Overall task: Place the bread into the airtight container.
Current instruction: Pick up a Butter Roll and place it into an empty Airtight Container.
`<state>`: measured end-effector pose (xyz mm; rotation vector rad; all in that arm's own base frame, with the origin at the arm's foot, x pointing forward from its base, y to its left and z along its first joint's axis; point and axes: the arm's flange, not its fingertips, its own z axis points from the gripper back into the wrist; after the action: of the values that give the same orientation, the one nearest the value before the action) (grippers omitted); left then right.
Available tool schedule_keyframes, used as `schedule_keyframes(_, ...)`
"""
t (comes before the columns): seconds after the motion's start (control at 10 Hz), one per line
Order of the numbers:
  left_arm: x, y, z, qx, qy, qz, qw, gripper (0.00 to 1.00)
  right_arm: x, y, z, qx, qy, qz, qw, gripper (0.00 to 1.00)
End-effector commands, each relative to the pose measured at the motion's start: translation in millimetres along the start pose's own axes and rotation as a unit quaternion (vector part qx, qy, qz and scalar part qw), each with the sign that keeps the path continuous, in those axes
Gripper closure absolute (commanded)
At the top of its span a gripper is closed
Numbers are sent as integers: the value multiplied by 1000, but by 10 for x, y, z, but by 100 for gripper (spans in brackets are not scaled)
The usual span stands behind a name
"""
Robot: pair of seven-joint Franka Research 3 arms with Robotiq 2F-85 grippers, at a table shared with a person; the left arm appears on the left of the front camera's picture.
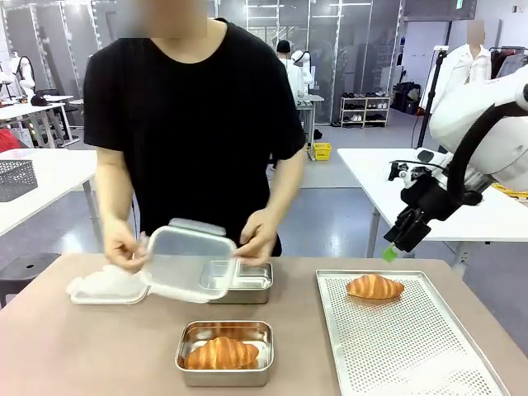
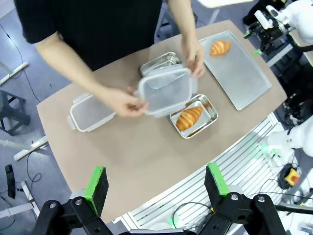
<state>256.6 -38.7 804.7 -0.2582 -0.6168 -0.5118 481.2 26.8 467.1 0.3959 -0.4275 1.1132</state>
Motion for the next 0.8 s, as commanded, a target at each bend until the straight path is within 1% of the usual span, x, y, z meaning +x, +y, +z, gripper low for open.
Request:
schedule_keyframes(0.0,2,-6,7,-1,-1,-1,1000,0,-574,248,480,-59,-39,-32,997,0)
schedule_keyframes(0.1,2,-6,7,-1,-1,-1,1000,0,-1193,441,833,-85,-89,-84,989,0)
schedule_keyframes(0.2,2,-6,7,-1,-1,-1,1000,0,-1717,617,1018,-113,-111,-137,978,0)
schedule_keyframes(0.3,2,-6,7,-1,-1,-1,1000,0,-2166,793,1129,-126,-145,-177,965,0)
schedule_keyframes(0.4,2,-6,7,-1,-1,-1,1000,0,-2494,982,1181,-141,-182,-194,953,0)
schedule_keyframes(0.5,2,-6,7,-1,-1,-1,1000,0,-2693,1116,1150,-146,-199,-205,947,0)
schedule_keyframes(0.6,2,-6,7,-1,-1,-1,1000,0,-2794,1185,1035,-138,-193,-218,947,0)
schedule_keyframes(0.7,2,-6,7,-1,-1,-1,1000,0,-2838,1224,940,-137,-198,-223,945,0)
